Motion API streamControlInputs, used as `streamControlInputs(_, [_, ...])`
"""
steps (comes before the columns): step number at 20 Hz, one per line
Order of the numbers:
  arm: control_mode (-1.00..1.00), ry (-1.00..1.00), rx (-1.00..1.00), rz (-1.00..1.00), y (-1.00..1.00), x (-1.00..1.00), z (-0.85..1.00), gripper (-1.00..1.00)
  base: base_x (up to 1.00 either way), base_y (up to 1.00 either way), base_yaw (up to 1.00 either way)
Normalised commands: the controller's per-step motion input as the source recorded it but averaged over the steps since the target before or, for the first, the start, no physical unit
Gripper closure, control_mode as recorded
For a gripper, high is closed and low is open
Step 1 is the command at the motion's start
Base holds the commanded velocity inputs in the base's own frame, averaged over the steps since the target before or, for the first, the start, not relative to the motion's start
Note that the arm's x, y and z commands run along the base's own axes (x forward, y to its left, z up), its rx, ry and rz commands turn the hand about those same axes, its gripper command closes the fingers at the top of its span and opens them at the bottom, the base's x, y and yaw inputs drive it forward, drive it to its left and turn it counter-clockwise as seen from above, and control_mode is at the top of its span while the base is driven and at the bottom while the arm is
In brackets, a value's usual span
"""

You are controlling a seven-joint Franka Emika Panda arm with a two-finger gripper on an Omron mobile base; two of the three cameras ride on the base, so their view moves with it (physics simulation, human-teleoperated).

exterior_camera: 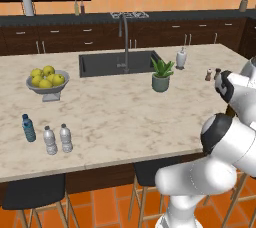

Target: Move the plastic bottles in the middle to the plastics group, and the glass bottles in the middle to the glass group.

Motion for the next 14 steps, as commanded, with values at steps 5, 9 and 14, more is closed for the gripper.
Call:
streamControlInputs(5, [-1.0, 0.0, 0.0, -0.11, -0.52, 0.0, 0.0, 1.0, 0.0, 0.0, 0.0])
streamControlInputs(9, [-1.0, 0.01, 0.0, -0.04, -0.29, -0.2, 0.0, 1.0, 0.0, 0.0, 0.0])
streamControlInputs(14, [-1.0, 0.01, 0.0, -0.01, -0.27, -0.29, -0.06, 1.0, 0.0, 0.0, 0.0])
